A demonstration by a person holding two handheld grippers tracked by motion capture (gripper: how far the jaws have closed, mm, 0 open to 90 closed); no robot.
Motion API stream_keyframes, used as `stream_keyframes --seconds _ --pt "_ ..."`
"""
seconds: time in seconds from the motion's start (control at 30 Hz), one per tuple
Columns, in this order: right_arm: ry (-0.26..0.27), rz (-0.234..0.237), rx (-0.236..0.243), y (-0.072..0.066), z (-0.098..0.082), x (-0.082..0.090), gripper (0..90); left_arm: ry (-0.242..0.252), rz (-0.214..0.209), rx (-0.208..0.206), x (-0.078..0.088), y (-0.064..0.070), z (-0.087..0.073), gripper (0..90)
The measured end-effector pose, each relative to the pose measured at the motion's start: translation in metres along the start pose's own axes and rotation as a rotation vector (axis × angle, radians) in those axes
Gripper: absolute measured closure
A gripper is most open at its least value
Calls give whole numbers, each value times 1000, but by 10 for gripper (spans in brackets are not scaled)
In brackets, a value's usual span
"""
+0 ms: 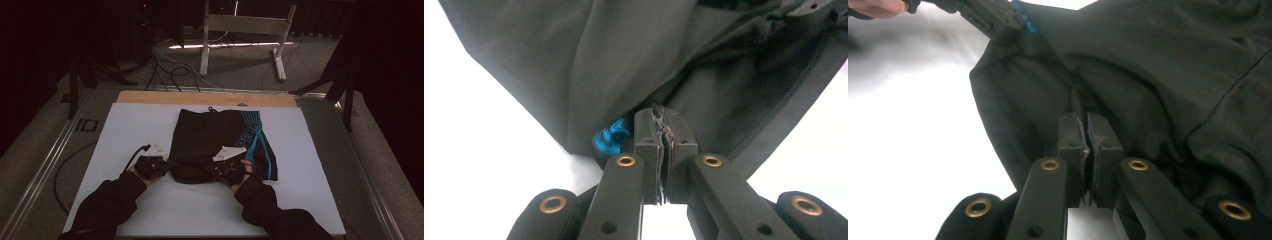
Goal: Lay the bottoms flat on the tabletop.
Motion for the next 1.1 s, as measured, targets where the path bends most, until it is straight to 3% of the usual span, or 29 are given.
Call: stream_keyframes --seconds 0.07,0.23,0.47,0.53,0.6,0.63,0.7,0.73,0.77,0.83,0.97,1.1 --pt "5 -10 0 -3 -3 8 864 18 -8 35 14 -1 -6 874" --pt "6 14 -37 -8 -16 21 863 0 -50 57 27 4 -25 873" --pt "-26 46 -26 -22 -31 21 862 -35 -92 42 30 12 -36 864" --pt "-47 48 -32 -23 -36 19 858 -49 -112 33 29 16 -39 841" --pt "-60 60 -45 -21 -41 16 813 -49 -132 25 29 19 -40 751" --pt "-60 60 -45 -21 -41 16 813 -39 -131 20 30 19 -38 751" --pt "-61 62 -50 -21 -41 14 742 -22 -120 5 31 21 -34 683" --pt "-60 51 -30 -21 -39 14 687 -2 -114 3 33 22 -32 631" --pt "-60 51 -30 -21 -39 14 687 9 -106 -5 34 24 -29 631" --pt "-47 41 -18 -23 -33 14 595 13 -83 -29 35 26 -25 585" --pt "-51 44 -3 -25 -31 10 552 -3 -76 -62 29 32 -22 586" --pt "-86 49 11 -28 -34 2 564 -47 -27 -108 16 35 -22 590"
Point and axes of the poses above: each handheld gripper's, and its own axes: x roughly backward along the jaws, z roughly out of its top, y roughly to its right, the point moved 6 cm from there along -x, roughly forward along the jaws, and after that the axes turned 15 degrees about z, right-handed, at the moved point
